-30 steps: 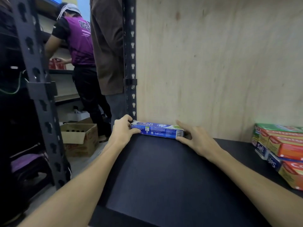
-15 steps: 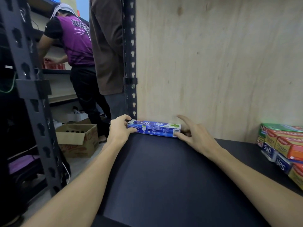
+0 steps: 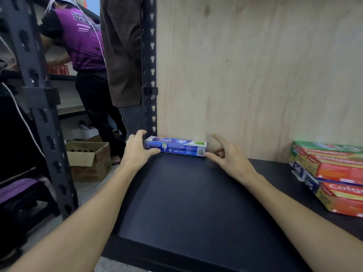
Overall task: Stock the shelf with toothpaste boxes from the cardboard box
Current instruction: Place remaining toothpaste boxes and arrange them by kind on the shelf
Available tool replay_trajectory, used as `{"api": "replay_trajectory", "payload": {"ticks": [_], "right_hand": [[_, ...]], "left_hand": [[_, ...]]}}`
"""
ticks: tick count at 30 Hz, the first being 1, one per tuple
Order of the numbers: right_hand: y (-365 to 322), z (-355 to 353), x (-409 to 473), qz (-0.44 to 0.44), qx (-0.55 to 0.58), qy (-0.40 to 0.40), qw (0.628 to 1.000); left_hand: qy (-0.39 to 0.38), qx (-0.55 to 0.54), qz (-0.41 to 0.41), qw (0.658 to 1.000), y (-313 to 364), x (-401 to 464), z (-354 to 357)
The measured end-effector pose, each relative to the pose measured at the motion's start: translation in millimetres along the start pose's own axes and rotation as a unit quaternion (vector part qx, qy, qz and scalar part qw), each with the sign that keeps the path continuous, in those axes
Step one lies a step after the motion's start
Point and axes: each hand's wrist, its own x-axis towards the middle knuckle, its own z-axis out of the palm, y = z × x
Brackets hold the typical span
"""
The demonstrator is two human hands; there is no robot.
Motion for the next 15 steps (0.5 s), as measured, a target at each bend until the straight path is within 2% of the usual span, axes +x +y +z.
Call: {"api": "replay_trajectory", "payload": {"ticks": [2, 4, 6, 8, 11, 15], "right_hand": [[-1.5, -7.2, -14.5, 0.016, 0.0, 0.007, 1.0], [-7.4, -17.0, -33.2, 0.024, 0.0, 0.014, 1.0], [-15.6, -31.8, -56.7, 0.029, 0.006, 0.019, 0.999], [-23.8, -48.9, -81.4, 0.027, 0.014, 0.021, 0.999], [-34.8, -81.0, -123.7, 0.004, 0.017, 0.013, 1.0], [-31.3, -136.2, -184.5, -0.012, 0.005, 0.011, 1.0]], "left_hand": [[0.003, 0.039, 0.007, 0.999, 4.8, -11.6, -3.0], [0.021, 0.08, 0.048, 0.995, 15.1, -27.1, -6.8], [0.015, 0.044, 0.111, 0.993, 34.2, -50.5, -7.0], [-0.048, -0.034, 0.147, 0.987, 61.4, -81.9, -3.7], [-0.173, -0.077, 0.191, 0.963, 106.0, -135.4, 7.1], [-0.211, -0.14, 0.189, 0.949, 162.0, -188.9, 28.8]]}}
